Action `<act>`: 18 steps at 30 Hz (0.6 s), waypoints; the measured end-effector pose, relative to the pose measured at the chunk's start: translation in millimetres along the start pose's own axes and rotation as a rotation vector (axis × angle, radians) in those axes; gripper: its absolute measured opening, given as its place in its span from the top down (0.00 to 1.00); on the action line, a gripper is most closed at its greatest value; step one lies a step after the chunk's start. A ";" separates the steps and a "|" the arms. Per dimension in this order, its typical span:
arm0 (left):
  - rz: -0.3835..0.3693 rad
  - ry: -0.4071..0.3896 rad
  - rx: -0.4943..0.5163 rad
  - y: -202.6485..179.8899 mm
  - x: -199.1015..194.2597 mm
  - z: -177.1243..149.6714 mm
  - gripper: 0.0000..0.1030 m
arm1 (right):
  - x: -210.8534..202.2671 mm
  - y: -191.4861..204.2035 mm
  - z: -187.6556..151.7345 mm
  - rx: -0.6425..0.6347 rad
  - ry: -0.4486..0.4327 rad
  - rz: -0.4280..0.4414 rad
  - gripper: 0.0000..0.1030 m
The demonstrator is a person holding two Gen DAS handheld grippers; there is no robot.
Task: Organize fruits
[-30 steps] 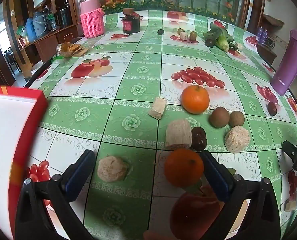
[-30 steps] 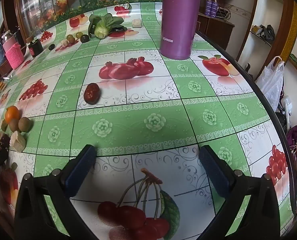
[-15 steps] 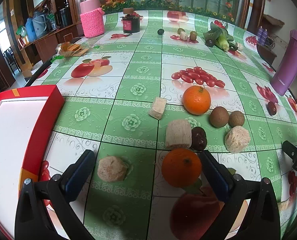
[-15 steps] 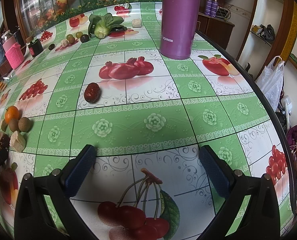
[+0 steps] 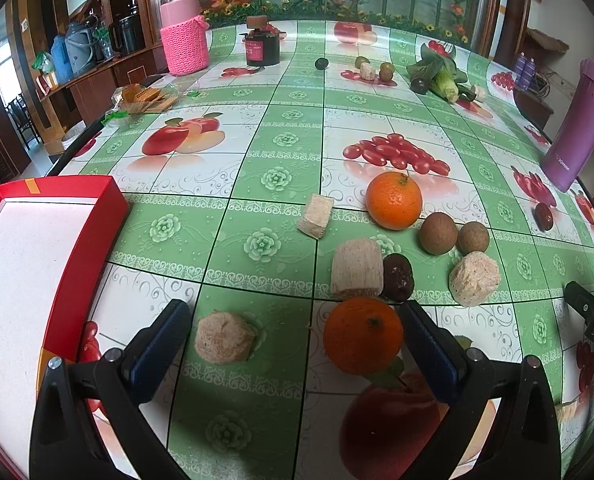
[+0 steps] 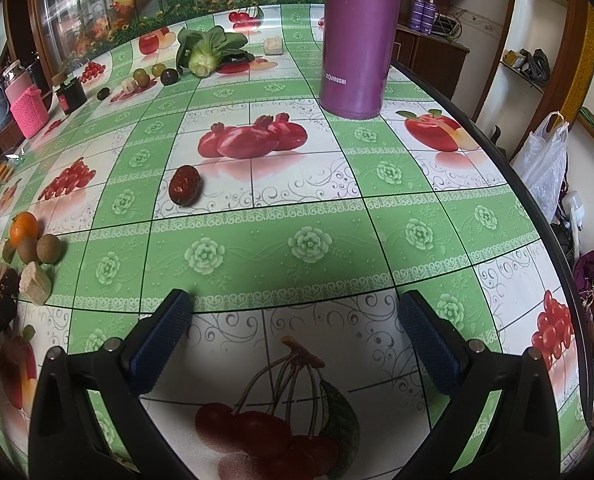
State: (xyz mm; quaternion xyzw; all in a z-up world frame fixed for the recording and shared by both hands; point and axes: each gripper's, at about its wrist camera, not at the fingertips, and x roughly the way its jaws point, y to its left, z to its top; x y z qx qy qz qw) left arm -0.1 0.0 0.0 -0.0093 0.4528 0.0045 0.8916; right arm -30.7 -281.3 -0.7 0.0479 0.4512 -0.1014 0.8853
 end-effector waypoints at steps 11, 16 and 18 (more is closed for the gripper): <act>0.010 0.000 -0.012 -0.5 0.2 0.5 0.01 | -0.3 -0.4 -0.2 0.010 0.000 -0.005 0.00; -0.005 0.021 0.009 -1.7 -6.8 -2.7 0.02 | -1.7 4.1 1.5 -0.010 0.034 0.018 0.00; -0.011 -0.007 0.034 0.4 -22.6 -10.5 0.05 | -12.1 3.4 -0.3 -0.020 0.037 0.052 0.00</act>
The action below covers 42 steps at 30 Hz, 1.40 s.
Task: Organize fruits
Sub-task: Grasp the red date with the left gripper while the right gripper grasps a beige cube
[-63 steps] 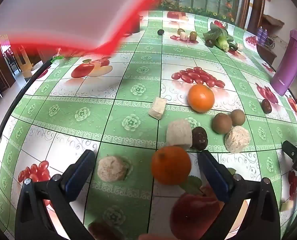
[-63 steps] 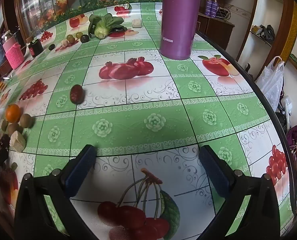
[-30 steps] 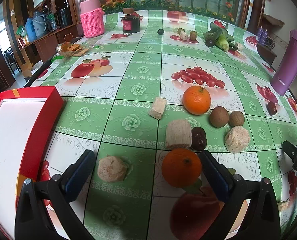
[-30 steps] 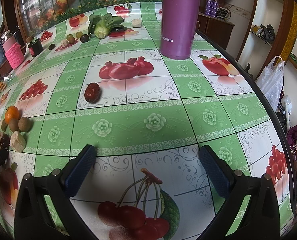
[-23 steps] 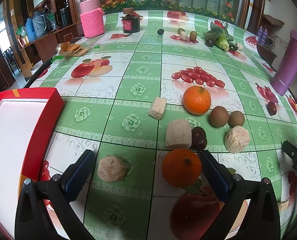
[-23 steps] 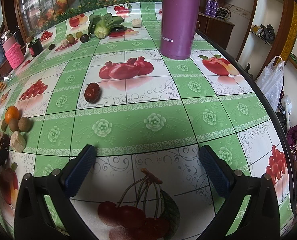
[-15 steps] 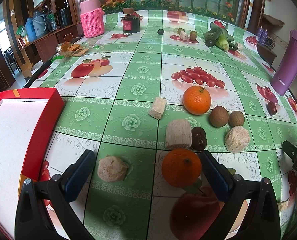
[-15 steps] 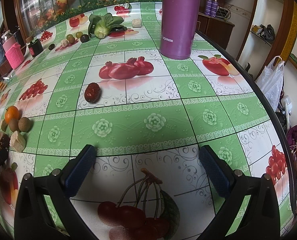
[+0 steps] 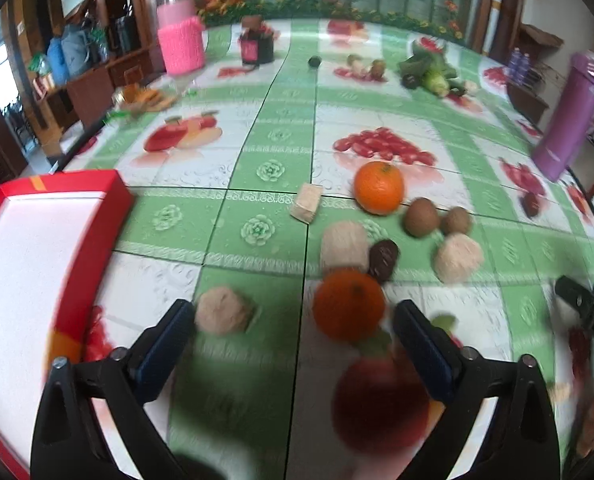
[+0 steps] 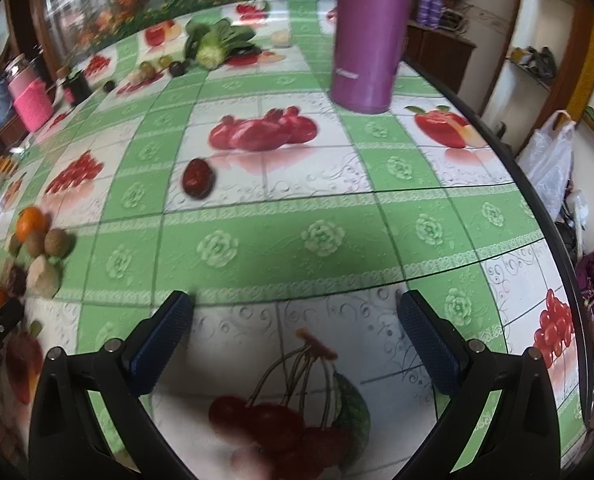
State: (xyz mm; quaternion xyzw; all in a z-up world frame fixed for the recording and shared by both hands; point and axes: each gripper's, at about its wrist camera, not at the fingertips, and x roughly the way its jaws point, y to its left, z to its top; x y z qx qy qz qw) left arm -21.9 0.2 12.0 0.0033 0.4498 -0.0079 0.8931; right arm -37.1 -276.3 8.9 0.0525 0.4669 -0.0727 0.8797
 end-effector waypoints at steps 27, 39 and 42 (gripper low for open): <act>-0.054 -0.039 0.131 52.8 -85.4 -78.7 0.33 | -61.1 50.8 -83.9 -0.131 -0.089 0.298 0.26; -0.103 0.085 0.086 49.7 -62.4 -76.2 0.55 | -55.8 63.5 -85.8 -0.201 -0.087 0.136 0.74; -0.106 0.096 0.079 48.4 -58.4 -71.6 0.56 | -56.4 62.9 -87.3 -0.197 -0.093 0.138 0.74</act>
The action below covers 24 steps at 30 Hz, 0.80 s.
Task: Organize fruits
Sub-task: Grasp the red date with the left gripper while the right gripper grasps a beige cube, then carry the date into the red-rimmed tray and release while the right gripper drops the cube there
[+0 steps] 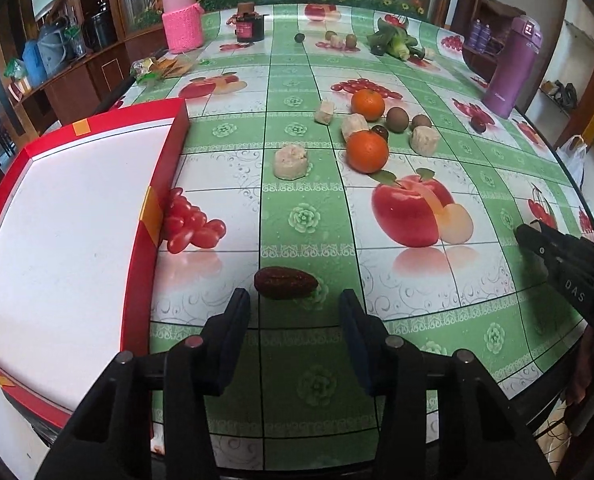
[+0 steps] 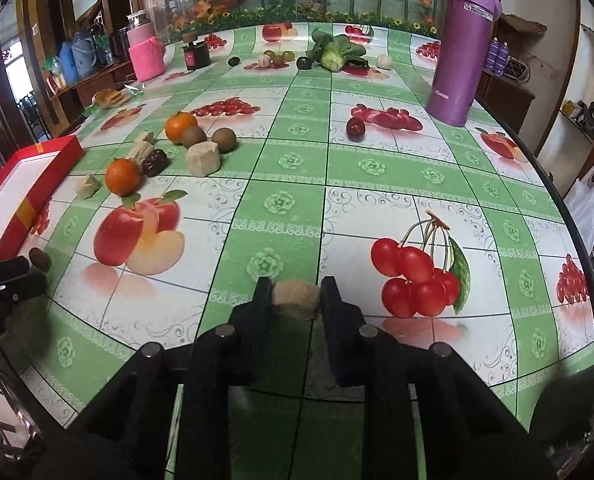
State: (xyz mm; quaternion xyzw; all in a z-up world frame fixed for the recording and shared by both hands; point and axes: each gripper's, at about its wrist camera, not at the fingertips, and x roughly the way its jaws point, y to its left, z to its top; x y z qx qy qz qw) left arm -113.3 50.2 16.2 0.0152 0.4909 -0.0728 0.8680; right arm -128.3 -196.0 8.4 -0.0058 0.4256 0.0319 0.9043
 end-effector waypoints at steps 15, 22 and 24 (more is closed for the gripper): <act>0.017 -0.057 0.033 -2.5 2.1 4.6 0.75 | 1.1 -1.5 1.2 0.006 -0.004 0.049 0.74; 0.032 -0.122 0.019 8.8 -24.4 0.2 0.75 | 0.6 5.6 1.3 -0.021 -0.003 0.039 0.74; 0.037 -0.147 -0.002 18.7 -36.6 -1.5 0.75 | 1.4 12.3 3.0 -0.029 0.003 0.068 0.74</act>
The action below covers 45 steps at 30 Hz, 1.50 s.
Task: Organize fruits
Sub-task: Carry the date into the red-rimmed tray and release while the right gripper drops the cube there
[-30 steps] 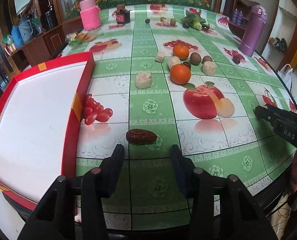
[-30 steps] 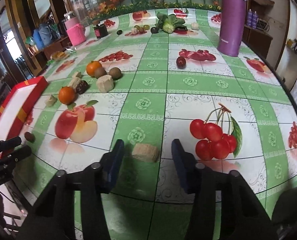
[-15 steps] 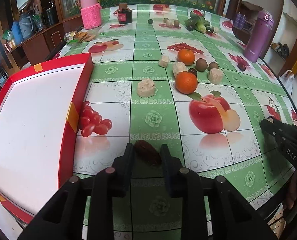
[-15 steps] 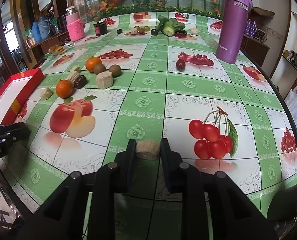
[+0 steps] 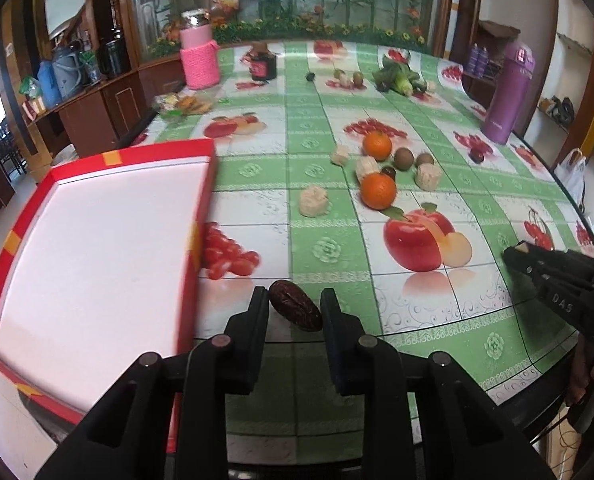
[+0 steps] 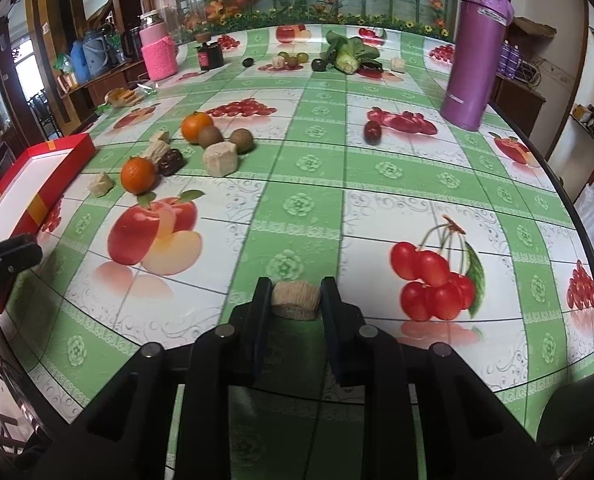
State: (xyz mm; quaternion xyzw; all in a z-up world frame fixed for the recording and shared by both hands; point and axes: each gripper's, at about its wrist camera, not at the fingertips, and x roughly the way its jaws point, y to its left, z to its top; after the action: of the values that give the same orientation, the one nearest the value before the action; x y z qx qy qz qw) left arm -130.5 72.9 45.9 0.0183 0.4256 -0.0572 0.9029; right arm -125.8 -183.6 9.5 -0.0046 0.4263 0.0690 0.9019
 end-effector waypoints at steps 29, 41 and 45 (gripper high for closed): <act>0.431 -0.042 -0.247 168.2 -15.3 -44.6 0.74 | 14.7 296.2 20.5 -0.411 0.118 0.414 0.74; 0.504 -0.116 -0.289 173.8 -43.0 -44.1 0.48 | 6.5 307.9 -0.1 -0.517 0.102 0.404 0.56; 0.529 -0.150 -0.282 169.1 -55.7 -41.2 0.47 | 6.3 305.0 -0.7 -0.516 0.108 0.426 0.56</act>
State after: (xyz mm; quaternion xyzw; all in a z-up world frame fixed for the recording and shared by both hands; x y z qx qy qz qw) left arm -177.1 249.0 59.9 -0.0011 0.3419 0.2383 0.9090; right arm -161.6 119.2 19.6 -0.1472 0.4332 0.3613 0.8125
